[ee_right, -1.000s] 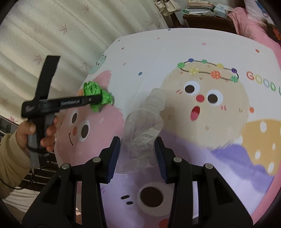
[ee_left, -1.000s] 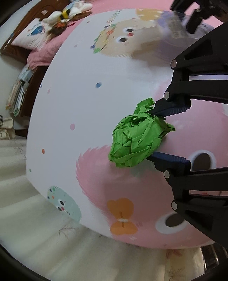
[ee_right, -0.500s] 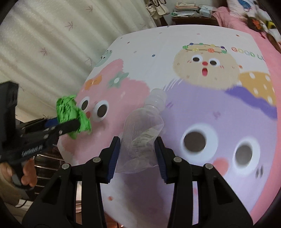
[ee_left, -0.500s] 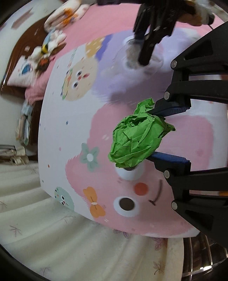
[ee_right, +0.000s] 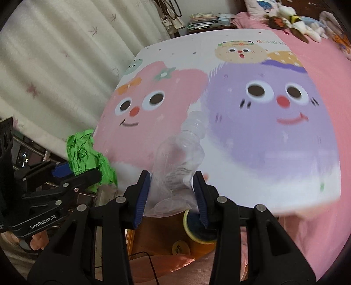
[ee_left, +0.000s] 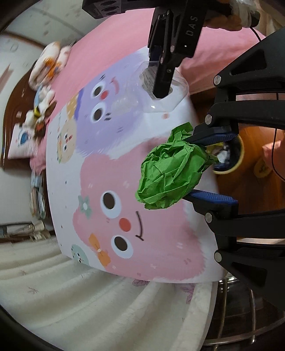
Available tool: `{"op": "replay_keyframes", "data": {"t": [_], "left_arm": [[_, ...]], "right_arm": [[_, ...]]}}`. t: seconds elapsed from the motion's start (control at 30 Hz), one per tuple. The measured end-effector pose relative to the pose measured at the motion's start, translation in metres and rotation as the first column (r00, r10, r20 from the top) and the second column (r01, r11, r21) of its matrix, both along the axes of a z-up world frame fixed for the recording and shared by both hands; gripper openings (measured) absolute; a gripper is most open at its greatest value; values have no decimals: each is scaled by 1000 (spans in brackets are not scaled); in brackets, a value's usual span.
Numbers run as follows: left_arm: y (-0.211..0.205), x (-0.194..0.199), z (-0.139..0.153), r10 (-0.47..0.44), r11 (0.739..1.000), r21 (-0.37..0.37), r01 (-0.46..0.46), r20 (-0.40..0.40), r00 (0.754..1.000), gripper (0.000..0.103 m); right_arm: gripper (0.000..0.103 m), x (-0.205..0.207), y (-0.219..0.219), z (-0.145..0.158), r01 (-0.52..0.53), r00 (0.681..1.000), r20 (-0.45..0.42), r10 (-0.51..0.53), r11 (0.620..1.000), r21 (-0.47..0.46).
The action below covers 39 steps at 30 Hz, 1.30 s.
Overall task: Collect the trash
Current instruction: 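Lift the bottle and green paper and carry them over the bin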
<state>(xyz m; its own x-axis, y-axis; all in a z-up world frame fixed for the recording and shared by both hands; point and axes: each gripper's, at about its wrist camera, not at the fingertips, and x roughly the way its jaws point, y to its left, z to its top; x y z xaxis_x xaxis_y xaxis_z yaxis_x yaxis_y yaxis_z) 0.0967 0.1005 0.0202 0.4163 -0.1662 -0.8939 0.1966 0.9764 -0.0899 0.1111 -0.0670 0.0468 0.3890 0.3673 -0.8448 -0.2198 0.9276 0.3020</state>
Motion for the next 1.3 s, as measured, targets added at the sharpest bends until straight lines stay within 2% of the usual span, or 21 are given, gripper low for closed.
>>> {"op": "replay_keyframes", "data": {"t": [0.27, 0.53, 0.7, 0.87, 1.17, 1.3], "left_arm": [[8, -62, -21, -90, 996, -23, 89, -35, 995, 38], [-5, -92, -81, -69, 997, -53, 62, -132, 989, 38], [-20, -99, -138, -43, 996, -79, 27, -208, 977, 38], [-39, -93, -199, -18, 998, -60, 3, -250, 968, 38], [-64, -64, -332, -39, 999, -41, 28, -296, 954, 39], [-69, -53, -376, -40, 999, -31, 33, -292, 956, 42]], "right_arm": [[37, -83, 28, -23, -11, 999, -34, 9, 996, -84], [37, -117, 23, -78, -29, 994, -111, 16, 993, -117], [37, -131, 8, -143, -45, 979, -204, 23, 994, -102], [37, -131, -10, -208, -41, 969, -247, 13, 993, -110], [38, -97, -49, -337, 45, 954, -289, -79, 991, -125], [39, -83, -59, -384, 67, 946, -309, -103, 990, -126]]}}
